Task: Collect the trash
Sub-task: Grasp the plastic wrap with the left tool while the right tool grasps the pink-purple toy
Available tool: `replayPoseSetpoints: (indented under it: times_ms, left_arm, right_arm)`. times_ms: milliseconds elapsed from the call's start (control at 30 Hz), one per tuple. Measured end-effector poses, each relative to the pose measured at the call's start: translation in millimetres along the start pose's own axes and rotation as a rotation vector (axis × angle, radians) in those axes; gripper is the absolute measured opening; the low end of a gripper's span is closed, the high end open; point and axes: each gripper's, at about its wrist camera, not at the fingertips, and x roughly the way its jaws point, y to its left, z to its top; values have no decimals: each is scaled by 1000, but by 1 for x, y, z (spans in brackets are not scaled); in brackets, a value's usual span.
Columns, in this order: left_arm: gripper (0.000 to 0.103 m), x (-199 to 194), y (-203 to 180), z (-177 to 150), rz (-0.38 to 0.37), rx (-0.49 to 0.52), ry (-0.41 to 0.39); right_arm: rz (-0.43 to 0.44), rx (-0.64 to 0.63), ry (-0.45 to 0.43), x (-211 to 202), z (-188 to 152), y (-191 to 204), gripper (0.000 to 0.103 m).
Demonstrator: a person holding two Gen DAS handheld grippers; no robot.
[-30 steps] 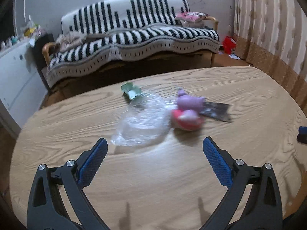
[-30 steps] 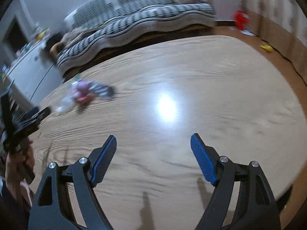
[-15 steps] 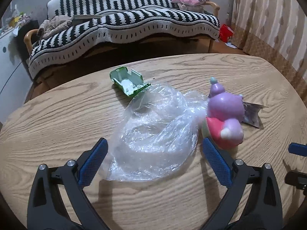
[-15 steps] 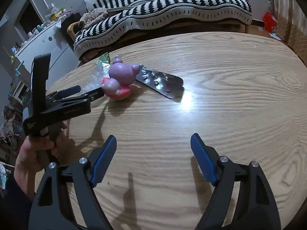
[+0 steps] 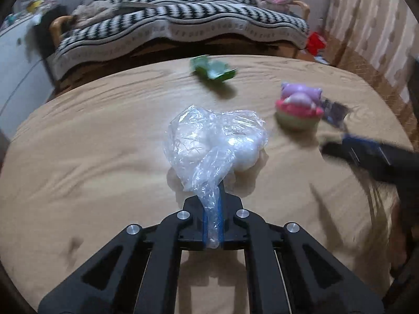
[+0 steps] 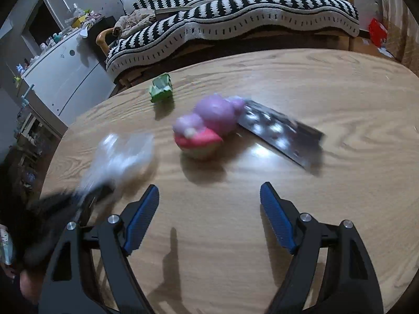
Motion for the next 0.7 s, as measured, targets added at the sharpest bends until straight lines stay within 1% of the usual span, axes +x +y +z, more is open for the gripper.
replayPoseSetpoints:
  times_ms: [67,133,200,300,333,400,433,467,500,533,567,633,700]
  left_arm:
    - [4,-17,11,-10,28,-43,5]
    - [4,-38,18,-21,41,-82,-8]
    - [4,-54,21,-32,66,-99,-19]
    - [4,-66,22,-45,78,-109,-23]
    - [4,-67,21,-49,86,-102,-25]
    - [4,-68,22,-53,102,-91,-28]
    - [4,-68,23,-54,111,-91,-27]
    - [4,-68,25,-56,112,-96,-25]
    - [4,-67,27,-57,107,-103,-19]
    - [4,-66,29,-55,107,-105,-18]
    - [4,-65,29,-54,108,-107,-20]
    - [4,-66,30,-50,100,-120,-30]
    - [4,-67,27,-47,89,-128,-40]
  right_arm:
    - [-13,12,-6,12,13,9,77]
    - [-13,38,-7,22,25,15,77]
    - [-31,42,-13,30,33,22,77]
    - [-74,57,-29,40,39,27,76]
    - [-86,58,-35,43,40,28,70]
    - [-123,41,-33,48,39,32,51]
    - [-123,30,-39,49,38,34,47]
    - [-125,22,-46,48,36,34,46]
    - [-114,14,-44,46,34,35,43]
    - [-81,8,-32,42,31,37,42]
    - [-67,2,-30,37,29,39,42]
    - [-43,-37,-44,21,22,46,42]
    - [3,-91,-42,0,12,54,42]
